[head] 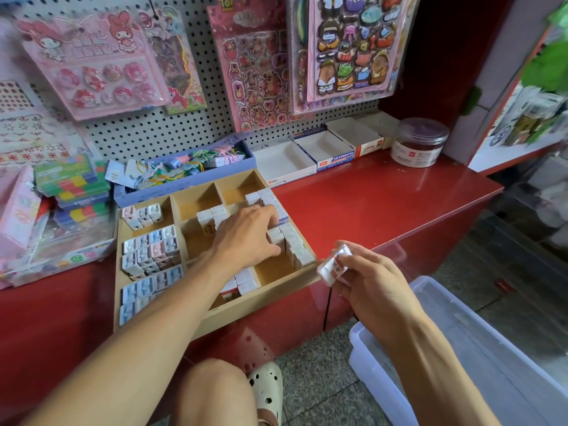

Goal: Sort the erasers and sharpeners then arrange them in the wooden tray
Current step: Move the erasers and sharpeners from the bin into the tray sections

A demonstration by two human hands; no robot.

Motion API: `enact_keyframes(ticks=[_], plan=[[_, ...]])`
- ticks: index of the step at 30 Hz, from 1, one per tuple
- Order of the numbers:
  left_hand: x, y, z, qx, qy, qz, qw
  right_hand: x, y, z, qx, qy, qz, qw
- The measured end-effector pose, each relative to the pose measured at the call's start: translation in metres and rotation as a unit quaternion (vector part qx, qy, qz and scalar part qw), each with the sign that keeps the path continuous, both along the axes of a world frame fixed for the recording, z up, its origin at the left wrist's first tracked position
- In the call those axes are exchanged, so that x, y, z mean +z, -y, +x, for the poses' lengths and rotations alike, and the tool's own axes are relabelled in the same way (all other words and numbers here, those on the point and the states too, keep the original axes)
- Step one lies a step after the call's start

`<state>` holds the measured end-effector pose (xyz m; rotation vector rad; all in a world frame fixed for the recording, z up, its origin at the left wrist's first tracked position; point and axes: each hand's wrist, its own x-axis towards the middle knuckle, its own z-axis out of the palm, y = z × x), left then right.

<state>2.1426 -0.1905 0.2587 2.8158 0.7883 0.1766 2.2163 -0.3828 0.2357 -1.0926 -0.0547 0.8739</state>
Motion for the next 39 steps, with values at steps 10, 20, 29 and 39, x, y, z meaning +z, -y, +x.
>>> enact_keyframes(ticks=[10,20,29,39], plan=[[0.009,0.052,-0.021,-0.037,0.222,-0.482,0.847,0.015,-0.017,-0.008,-0.027,0.027,0.062,0.997],[0.028,0.038,-0.016,0.008,0.272,-0.46,0.845,0.021,-0.014,-0.001,0.027,0.258,-0.114,0.959],[0.035,-0.029,0.001,0.054,0.184,-0.17,0.967,0.01,-0.001,0.028,0.015,0.281,-0.19,0.941],[0.004,-0.065,0.035,0.068,0.062,-0.008,0.996,-0.011,0.023,0.049,-0.095,0.279,-0.216,0.931]])
